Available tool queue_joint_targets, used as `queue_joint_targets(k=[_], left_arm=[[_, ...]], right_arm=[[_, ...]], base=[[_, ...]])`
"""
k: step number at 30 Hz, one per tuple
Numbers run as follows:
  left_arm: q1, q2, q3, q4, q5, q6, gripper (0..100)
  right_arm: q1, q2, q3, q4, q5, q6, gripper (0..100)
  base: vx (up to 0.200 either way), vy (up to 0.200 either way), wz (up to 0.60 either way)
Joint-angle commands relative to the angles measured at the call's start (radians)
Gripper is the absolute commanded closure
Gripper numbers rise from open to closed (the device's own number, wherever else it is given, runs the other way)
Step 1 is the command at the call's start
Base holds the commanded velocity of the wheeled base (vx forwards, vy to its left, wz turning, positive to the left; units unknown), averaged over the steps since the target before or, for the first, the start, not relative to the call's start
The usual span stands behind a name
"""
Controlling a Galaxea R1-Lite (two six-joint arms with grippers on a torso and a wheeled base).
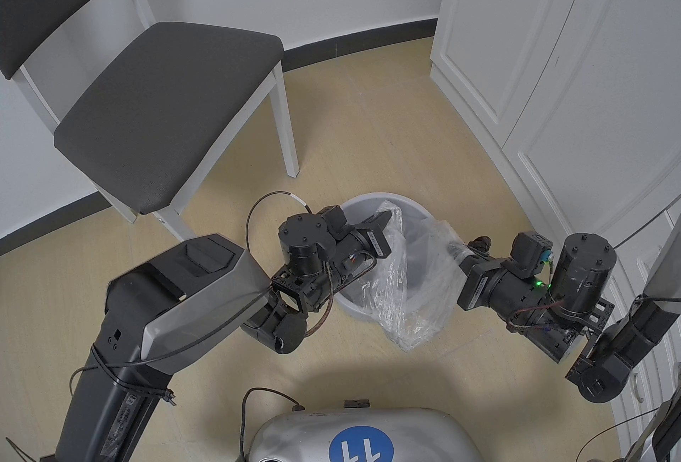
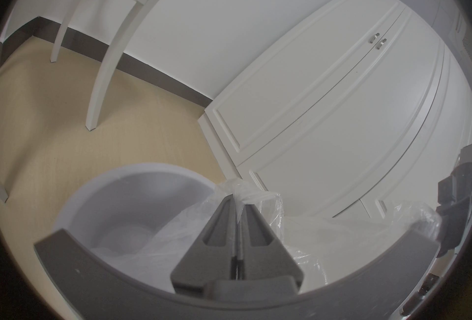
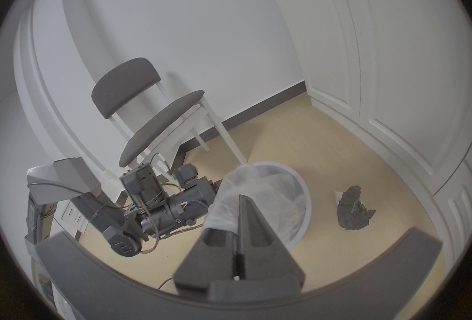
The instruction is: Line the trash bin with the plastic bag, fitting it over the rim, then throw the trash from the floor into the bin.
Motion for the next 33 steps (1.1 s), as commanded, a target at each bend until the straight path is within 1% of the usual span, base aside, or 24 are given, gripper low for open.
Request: queue_joint_targets(k=[1, 4, 10, 14, 19, 20, 23, 25, 27, 30, 32, 33], left_arm=[[0.027, -0.008, 0.036, -0.034, 0.005, 0.000, 100], [0.036, -0.048, 0.093, -0.068, 0.005, 0.000, 100], [0.041, -0.120, 0.298, -0.215, 0.003, 0.006, 100], [0.062, -0.170, 0.375, -0.218, 0.005, 0.011, 100], [0.079, -0.197, 0.415, -0.220, 0.006, 0.014, 100], [0.088, -0.216, 0.456, -0.220, 0.008, 0.015, 100], [0.090, -0.222, 0.479, -0.220, 0.012, 0.017, 100], [0.097, -0.223, 0.510, -0.220, 0.052, 0.021, 100], [0.100, -0.223, 0.518, -0.220, 0.061, 0.023, 100], [0.114, -0.225, 0.574, -0.218, 0.071, 0.047, 100], [0.123, -0.226, 0.617, -0.218, 0.072, 0.100, 100], [0.123, -0.226, 0.617, -0.218, 0.072, 0.100, 100]], right_arm=[[-0.030, 0.098, -0.025, -0.068, 0.000, 0.004, 100], [-0.049, 0.141, -0.046, -0.103, 0.000, 0.004, 100], [-0.099, 0.211, -0.101, -0.103, 0.000, 0.014, 100], [-0.115, 0.248, -0.141, -0.103, -0.005, 0.064, 100], [-0.127, 0.265, -0.164, -0.103, -0.009, 0.078, 100], [-0.130, 0.280, -0.190, -0.103, -0.014, 0.089, 100], [-0.142, 0.297, -0.212, -0.103, -0.017, 0.100, 100], [-0.168, 0.316, -0.241, -0.103, -0.020, 0.112, 100], [-0.178, 0.320, -0.241, -0.103, -0.020, 0.112, 100], [-0.210, 0.325, -0.230, -0.103, -0.017, 0.101, 100], [-0.230, 0.322, -0.219, -0.103, -0.006, 0.092, 100], [-0.230, 0.322, -0.219, -0.103, -0.006, 0.092, 100]], base=[[0.000, 0.000, 0.00], [0.000, 0.000, 0.00], [0.000, 0.000, 0.00], [0.000, 0.000, 0.00], [0.000, 0.000, 0.00], [0.000, 0.000, 0.00], [0.000, 0.000, 0.00], [0.000, 0.000, 0.00], [0.000, 0.000, 0.00], [0.000, 0.000, 0.00], [0.000, 0.000, 0.00], [0.000, 0.000, 0.00]])
